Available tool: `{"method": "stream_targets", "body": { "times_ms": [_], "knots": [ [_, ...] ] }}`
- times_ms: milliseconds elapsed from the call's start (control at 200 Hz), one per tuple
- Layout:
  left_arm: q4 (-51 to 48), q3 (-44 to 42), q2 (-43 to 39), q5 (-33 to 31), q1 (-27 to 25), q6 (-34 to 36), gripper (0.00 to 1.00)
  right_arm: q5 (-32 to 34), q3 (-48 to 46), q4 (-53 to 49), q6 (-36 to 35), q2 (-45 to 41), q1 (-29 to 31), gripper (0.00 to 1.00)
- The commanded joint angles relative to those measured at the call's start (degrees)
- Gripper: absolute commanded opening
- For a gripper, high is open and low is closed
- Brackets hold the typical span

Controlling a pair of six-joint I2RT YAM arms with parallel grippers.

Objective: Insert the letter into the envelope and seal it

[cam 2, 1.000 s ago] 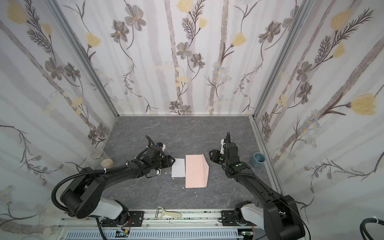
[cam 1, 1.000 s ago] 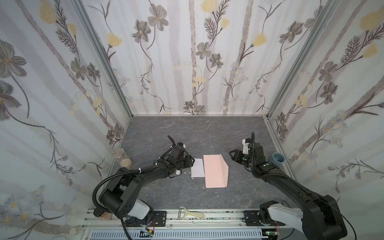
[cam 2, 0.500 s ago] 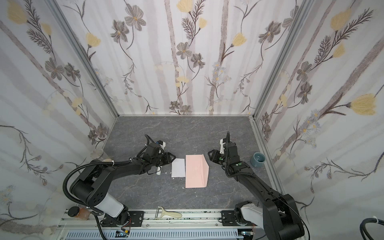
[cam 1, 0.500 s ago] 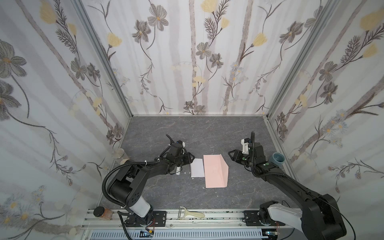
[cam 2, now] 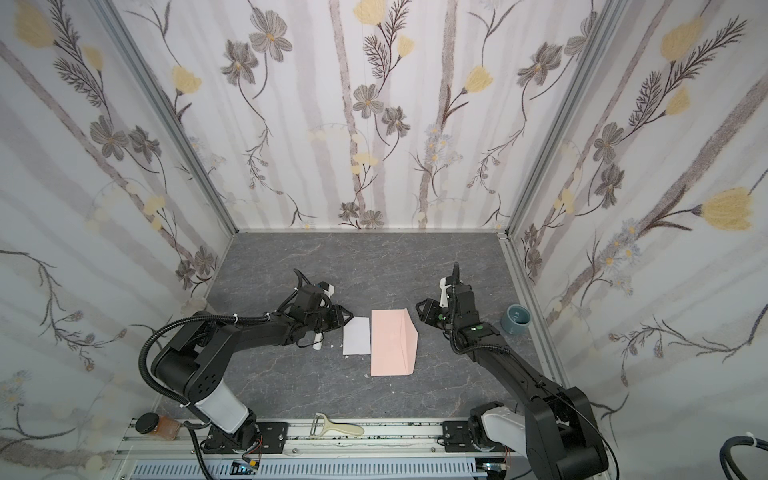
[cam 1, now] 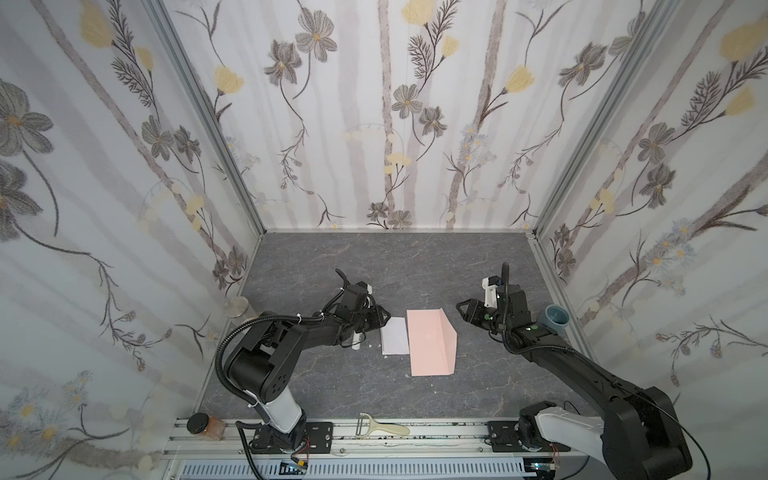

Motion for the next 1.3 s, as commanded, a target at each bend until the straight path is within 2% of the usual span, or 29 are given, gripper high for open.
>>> {"method": "stream_targets", "body": {
  "times_ms": [0,435,859,949,1139,1294],
  "knots": [
    [1.86,0.38,0.76,1.09,0.11,0.29,0.4,-0.64,0.76,0.88,-0.39,0.6,-0.14,0.5],
    [2.36,0.03,1.6,2.51,0.08,-0.1,0.35,-0.67,0.96,0.98,-0.56,1.49,-0.27,0.5],
    [3.34,-0.91,2.12,2.95,0.1,-0.54,0.37,-1.1,1.18,0.87,-0.5,1.49,-0.27,0.5],
    [3.44,-0.71,2.43,3.12,0.09,-0.62,0.31,-1.08,1.23,0.85,-0.49,1.4,-0.33,0.5],
    [3.7,-0.68,2.62,3.26,0.09,-0.84,0.0,-1.76,1.35,1.09,-0.8,0.55,-0.27,0.5],
    [3.79,-0.55,0.25,2.96,0.09,-0.38,0.0,-3.06,1.71,1.67,-1.99,-1.13,0.47,0.48]
  ]
}}
